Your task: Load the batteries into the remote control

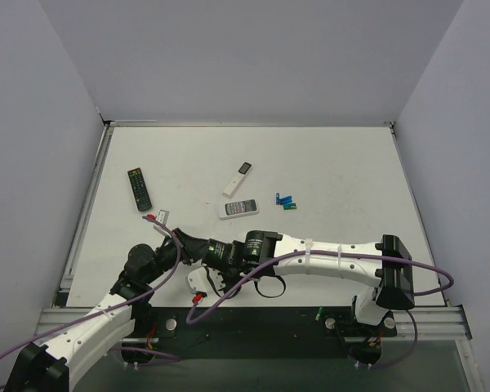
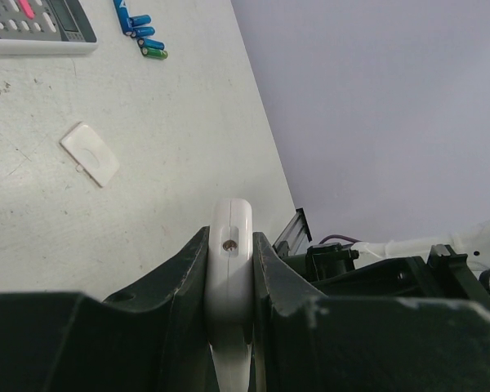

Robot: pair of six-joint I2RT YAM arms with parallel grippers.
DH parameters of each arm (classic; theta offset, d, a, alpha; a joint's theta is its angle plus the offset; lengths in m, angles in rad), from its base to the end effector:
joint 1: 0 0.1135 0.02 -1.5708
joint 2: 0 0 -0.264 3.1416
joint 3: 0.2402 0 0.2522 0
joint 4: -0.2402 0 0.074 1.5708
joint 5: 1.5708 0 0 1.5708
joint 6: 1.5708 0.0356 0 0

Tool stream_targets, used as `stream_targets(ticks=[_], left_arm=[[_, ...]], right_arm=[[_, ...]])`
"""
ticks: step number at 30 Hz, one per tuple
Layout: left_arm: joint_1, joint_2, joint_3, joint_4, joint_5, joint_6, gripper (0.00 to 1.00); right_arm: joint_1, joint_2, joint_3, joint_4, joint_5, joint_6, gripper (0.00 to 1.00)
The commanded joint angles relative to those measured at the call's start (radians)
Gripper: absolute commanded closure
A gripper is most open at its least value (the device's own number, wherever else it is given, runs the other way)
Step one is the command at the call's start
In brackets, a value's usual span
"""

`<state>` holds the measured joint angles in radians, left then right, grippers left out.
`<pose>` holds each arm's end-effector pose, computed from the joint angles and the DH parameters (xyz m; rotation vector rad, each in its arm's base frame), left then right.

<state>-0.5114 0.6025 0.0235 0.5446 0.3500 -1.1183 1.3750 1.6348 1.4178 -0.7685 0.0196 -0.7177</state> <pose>0.1229 -0.0829 0.1756 -0.2457 1.8196 -1.4919 0.0687 0.3427 0.2915 -2.2227 1.2946 0.2263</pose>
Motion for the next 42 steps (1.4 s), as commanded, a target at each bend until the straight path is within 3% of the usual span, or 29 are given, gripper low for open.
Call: stream_targets(ticks=[1, 31, 42], left_arm=[[-0.006, -0.004, 0.036, 0.092, 0.020, -0.011, 1.00], [-0.016, 0.017, 0.044, 0.140, 0.026, -0.023, 1.00], [-0.018, 0.013, 0.041, 0.137, 0.018, -0.023, 1.00]], right_arm=[[0.010, 0.030, 0.041, -0.051, 0.013, -0.017, 1.00], [0.042, 0.112, 0.087, -0.052, -0.012, -0.049, 0.99], [0.044, 0.125, 0.075, -0.054, 0.052, -0.028, 1.00]])
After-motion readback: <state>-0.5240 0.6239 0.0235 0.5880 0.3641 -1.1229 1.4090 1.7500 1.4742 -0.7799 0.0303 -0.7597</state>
